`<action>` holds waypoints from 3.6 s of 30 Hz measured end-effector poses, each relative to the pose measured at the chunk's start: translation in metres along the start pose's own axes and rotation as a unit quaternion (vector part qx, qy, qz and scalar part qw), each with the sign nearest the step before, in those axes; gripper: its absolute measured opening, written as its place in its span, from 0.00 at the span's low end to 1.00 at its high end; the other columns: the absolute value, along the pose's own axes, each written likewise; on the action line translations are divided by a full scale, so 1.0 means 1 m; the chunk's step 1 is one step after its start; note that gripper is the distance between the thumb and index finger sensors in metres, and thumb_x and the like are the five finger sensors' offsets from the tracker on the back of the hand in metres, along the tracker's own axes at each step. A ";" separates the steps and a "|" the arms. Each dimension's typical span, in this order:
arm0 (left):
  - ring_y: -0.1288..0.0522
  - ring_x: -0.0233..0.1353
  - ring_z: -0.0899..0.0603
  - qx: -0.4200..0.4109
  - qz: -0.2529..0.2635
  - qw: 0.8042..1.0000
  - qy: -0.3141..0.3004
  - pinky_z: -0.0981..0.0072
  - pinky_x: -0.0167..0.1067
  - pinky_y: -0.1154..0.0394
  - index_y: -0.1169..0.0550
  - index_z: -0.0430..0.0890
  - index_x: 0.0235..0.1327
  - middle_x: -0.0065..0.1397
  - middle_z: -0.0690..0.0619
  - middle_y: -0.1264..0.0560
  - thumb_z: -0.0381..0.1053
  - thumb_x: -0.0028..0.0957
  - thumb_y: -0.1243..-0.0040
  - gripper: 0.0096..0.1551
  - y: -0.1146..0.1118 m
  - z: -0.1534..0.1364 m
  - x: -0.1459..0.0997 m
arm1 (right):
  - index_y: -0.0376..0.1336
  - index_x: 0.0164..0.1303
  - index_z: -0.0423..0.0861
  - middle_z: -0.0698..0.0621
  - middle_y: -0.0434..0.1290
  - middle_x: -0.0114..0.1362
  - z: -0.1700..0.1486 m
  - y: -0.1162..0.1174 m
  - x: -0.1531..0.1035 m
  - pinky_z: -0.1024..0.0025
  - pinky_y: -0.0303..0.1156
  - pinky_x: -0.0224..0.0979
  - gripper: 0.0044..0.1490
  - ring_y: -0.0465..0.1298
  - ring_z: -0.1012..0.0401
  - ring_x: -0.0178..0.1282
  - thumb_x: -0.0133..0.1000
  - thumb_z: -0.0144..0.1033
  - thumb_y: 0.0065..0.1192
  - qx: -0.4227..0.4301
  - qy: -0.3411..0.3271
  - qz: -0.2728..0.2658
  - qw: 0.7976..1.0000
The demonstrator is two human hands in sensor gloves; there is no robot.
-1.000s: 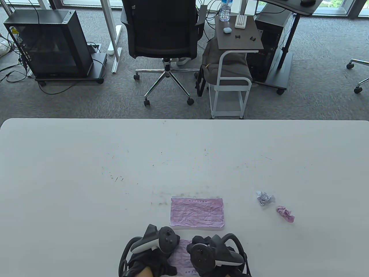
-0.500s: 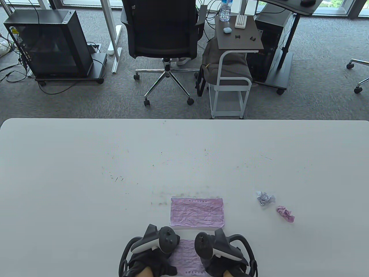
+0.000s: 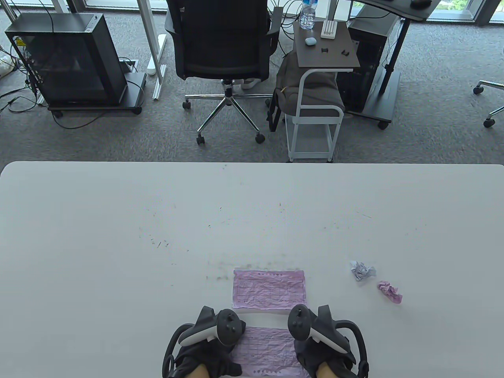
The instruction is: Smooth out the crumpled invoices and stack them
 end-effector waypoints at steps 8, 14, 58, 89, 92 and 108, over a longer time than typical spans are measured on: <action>0.76 0.74 0.24 -0.001 0.000 1.000 0.000 0.27 0.65 0.61 0.60 0.54 0.78 0.76 0.44 0.75 0.58 0.54 0.35 0.56 0.000 -0.001 0.000 | 0.59 0.69 0.38 0.32 0.58 0.77 -0.005 -0.001 0.000 0.46 0.77 0.55 0.29 0.68 0.41 0.67 0.64 0.43 0.56 0.031 0.002 0.019 0.999; 0.77 0.73 0.24 -0.007 0.000 1.000 -0.003 0.26 0.65 0.62 0.60 0.54 0.78 0.76 0.44 0.76 0.58 0.54 0.35 0.56 0.000 -0.001 0.000 | 0.57 0.72 0.37 0.30 0.56 0.78 -0.015 -0.002 -0.001 0.47 0.76 0.57 0.33 0.67 0.41 0.68 0.65 0.46 0.55 0.056 -0.003 0.017 0.998; 0.76 0.73 0.22 -0.009 0.002 1.000 -0.009 0.25 0.64 0.62 0.59 0.53 0.79 0.76 0.43 0.75 0.57 0.55 0.35 0.56 0.000 0.000 0.001 | 0.42 0.76 0.30 0.35 0.68 0.66 -0.023 0.010 0.012 0.54 0.80 0.51 0.51 0.77 0.52 0.51 0.62 0.48 0.63 0.495 -0.139 0.058 0.856; 0.78 0.73 0.23 -0.008 -0.005 1.000 -0.004 0.26 0.65 0.63 0.61 0.53 0.78 0.75 0.44 0.76 0.59 0.55 0.35 0.57 -0.002 -0.001 0.001 | 0.66 0.62 0.43 0.27 0.67 0.71 -0.012 -0.017 -0.004 0.41 0.76 0.58 0.25 0.76 0.42 0.59 0.56 0.34 0.68 0.233 -0.095 -0.048 0.967; 0.78 0.73 0.23 -0.020 -0.004 1.000 -0.007 0.26 0.64 0.63 0.62 0.52 0.78 0.75 0.44 0.76 0.60 0.55 0.35 0.58 -0.001 -0.001 0.000 | 0.65 0.63 0.41 0.35 0.79 0.59 -0.010 -0.027 -0.010 0.50 0.81 0.51 0.25 0.83 0.51 0.47 0.56 0.32 0.67 0.265 -0.150 -0.078 0.949; 0.46 0.82 0.27 -0.485 0.196 0.822 -0.225 0.36 0.73 0.40 0.76 0.52 0.65 0.79 0.34 0.68 0.56 0.60 0.37 0.63 0.025 -0.031 -0.019 | 0.68 0.61 0.49 0.46 0.81 0.51 -0.017 -0.081 -0.062 0.53 0.81 0.50 0.24 0.81 0.57 0.40 0.54 0.35 0.69 0.324 -0.287 -0.271 0.860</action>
Point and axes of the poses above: the tracker on the back of each hand, its own z axis roughly to the thumb side, its own x axis roughly from the wrist to the fingertips, y = z × x, the point moved 3 cm from there along x, roughly from the wrist to the fingertips
